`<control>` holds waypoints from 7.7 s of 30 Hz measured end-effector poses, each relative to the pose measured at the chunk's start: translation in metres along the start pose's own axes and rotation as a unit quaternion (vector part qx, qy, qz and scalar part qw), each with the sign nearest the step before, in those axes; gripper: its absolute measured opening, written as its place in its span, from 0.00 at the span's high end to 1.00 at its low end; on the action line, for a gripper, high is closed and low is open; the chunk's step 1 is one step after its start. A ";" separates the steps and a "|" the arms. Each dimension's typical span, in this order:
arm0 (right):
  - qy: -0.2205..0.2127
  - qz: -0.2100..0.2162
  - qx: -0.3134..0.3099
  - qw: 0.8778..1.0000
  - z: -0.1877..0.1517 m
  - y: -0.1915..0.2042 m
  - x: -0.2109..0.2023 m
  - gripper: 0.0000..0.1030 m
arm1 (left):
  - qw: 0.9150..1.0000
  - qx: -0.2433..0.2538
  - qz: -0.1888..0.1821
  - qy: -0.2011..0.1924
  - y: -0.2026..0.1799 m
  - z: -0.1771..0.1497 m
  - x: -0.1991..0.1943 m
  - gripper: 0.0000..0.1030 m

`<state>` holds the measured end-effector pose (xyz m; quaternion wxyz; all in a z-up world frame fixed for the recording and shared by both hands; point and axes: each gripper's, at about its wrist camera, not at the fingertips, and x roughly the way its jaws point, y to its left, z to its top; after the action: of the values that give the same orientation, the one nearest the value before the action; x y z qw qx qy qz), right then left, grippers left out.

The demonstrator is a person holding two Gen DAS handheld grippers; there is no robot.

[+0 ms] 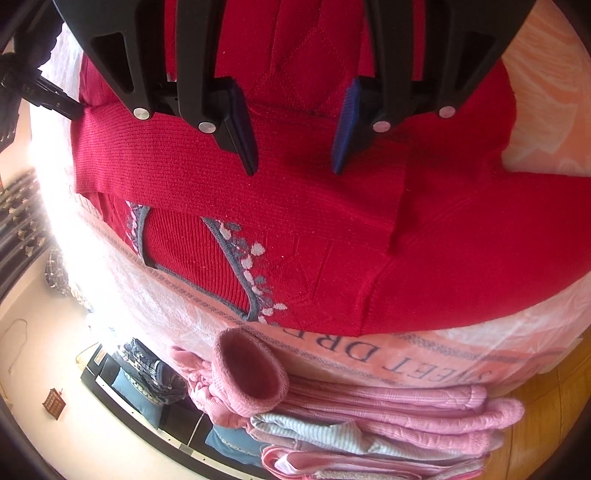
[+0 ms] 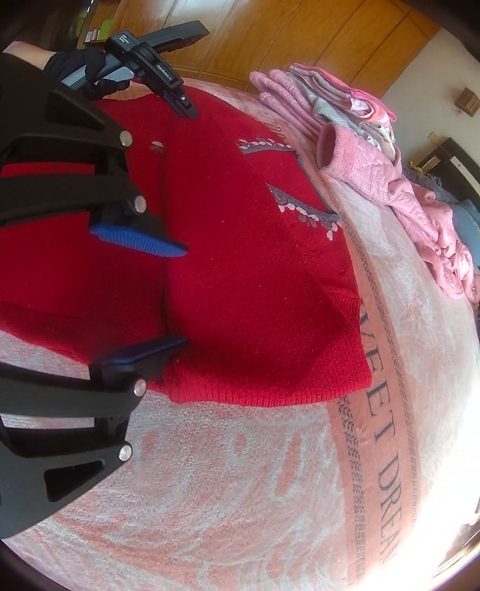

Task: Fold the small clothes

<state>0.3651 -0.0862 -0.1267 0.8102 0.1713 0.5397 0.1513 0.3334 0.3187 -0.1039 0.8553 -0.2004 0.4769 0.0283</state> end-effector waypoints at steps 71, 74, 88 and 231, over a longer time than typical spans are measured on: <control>0.062 -0.001 -0.069 0.996 -0.088 0.096 0.014 0.44 | 0.963 -0.160 -0.016 -0.215 0.249 0.033 -0.151 0.95; 0.060 0.003 -0.070 0.996 -0.087 0.088 0.009 0.44 | 0.968 -0.136 -0.031 -0.208 0.209 0.036 -0.139 0.95; 0.050 0.039 -0.042 0.997 -0.093 0.030 -0.016 0.45 | 0.977 -0.042 -0.098 -0.184 0.018 0.023 -0.081 0.95; 0.139 -0.016 -0.005 0.990 -0.279 0.012 -0.149 0.64 | 0.964 0.028 -0.047 0.259 0.131 -0.216 -0.162 0.54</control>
<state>0.0507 -0.1079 -0.0994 0.7304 0.1361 0.6492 0.1629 0.0399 0.3817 -0.1114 0.7084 -0.1990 0.6727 -0.0777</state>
